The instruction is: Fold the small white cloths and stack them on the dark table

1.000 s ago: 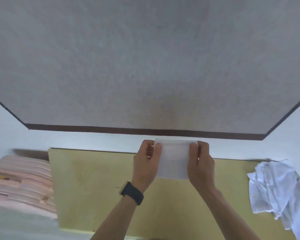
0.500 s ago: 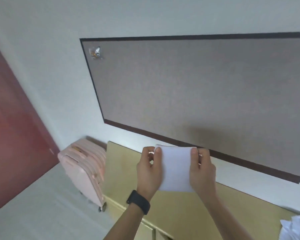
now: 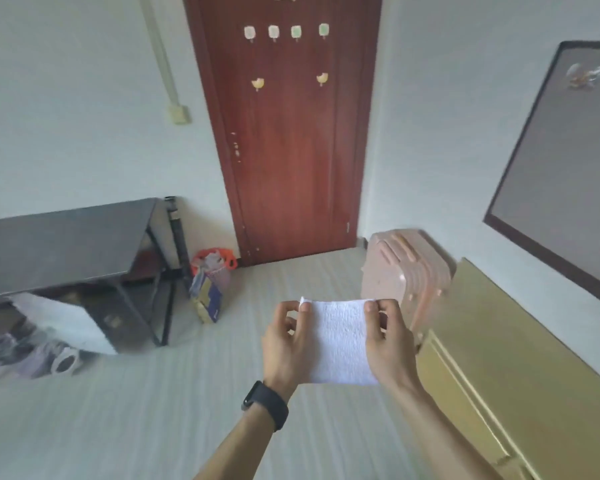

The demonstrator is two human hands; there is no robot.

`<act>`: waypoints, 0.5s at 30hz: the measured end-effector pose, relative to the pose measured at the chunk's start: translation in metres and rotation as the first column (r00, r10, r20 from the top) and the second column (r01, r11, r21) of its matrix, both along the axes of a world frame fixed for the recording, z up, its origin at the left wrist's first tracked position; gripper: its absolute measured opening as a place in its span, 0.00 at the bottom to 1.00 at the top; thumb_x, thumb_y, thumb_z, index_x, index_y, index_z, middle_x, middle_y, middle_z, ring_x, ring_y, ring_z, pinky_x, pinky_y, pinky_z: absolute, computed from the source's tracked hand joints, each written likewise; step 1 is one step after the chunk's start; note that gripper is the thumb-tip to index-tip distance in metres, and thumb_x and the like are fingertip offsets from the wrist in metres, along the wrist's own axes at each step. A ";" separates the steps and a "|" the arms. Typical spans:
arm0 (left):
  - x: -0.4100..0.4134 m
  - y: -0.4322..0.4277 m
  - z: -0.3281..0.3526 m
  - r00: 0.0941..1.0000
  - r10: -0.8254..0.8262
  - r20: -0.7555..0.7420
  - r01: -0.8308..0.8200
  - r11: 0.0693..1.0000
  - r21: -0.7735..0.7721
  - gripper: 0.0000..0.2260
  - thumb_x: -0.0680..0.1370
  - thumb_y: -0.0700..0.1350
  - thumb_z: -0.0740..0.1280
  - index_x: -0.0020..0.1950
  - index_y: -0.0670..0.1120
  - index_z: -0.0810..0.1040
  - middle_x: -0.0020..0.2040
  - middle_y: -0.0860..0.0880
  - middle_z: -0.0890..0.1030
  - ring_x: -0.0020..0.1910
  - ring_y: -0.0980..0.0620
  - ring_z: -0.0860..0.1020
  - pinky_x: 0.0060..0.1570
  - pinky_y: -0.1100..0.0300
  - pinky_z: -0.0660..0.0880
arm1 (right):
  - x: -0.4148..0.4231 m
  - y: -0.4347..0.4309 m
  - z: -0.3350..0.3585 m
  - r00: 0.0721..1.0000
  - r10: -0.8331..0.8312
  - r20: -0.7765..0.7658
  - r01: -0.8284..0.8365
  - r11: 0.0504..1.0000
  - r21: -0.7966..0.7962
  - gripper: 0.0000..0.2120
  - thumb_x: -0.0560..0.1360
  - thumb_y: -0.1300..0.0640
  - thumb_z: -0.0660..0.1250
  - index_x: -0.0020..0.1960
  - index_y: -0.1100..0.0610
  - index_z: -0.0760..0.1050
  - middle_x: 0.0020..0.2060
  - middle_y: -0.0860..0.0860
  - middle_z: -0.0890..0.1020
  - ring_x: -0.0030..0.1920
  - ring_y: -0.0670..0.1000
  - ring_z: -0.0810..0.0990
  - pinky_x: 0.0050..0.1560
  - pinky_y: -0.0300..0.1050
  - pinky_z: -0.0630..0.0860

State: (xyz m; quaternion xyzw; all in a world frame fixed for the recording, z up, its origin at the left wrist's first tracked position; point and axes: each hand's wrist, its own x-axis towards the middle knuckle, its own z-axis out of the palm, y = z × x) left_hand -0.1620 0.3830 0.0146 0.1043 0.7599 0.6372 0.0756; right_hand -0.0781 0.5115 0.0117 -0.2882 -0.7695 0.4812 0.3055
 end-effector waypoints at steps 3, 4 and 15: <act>-0.042 -0.113 -0.008 0.991 0.128 0.028 -0.127 0.992 -0.024 0.11 0.80 0.58 0.63 0.43 0.53 0.76 0.28 0.55 0.69 0.26 0.57 0.68 0.25 0.69 0.64 | -0.061 -0.094 -0.005 0.980 0.199 0.024 -0.199 0.980 -0.009 0.09 0.82 0.50 0.60 0.45 0.54 0.69 0.33 0.55 0.78 0.36 0.51 0.75 0.32 0.37 0.66; -0.056 -0.150 -0.010 0.985 0.172 0.032 -0.171 0.985 -0.026 0.11 0.80 0.58 0.63 0.43 0.54 0.76 0.27 0.55 0.69 0.26 0.57 0.68 0.25 0.68 0.64 | -0.082 -0.127 -0.010 0.967 0.253 0.026 -0.252 0.967 -0.016 0.09 0.81 0.50 0.60 0.45 0.53 0.69 0.33 0.54 0.78 0.36 0.51 0.75 0.32 0.37 0.66; -0.200 -0.489 -0.032 0.849 0.529 0.010 -0.527 0.847 -0.070 0.10 0.78 0.59 0.65 0.44 0.55 0.77 0.28 0.55 0.73 0.27 0.57 0.70 0.30 0.66 0.68 | -0.278 -0.457 -0.041 0.837 0.546 0.034 -0.542 0.836 -0.081 0.08 0.81 0.49 0.61 0.45 0.51 0.70 0.32 0.52 0.79 0.36 0.46 0.77 0.32 0.36 0.69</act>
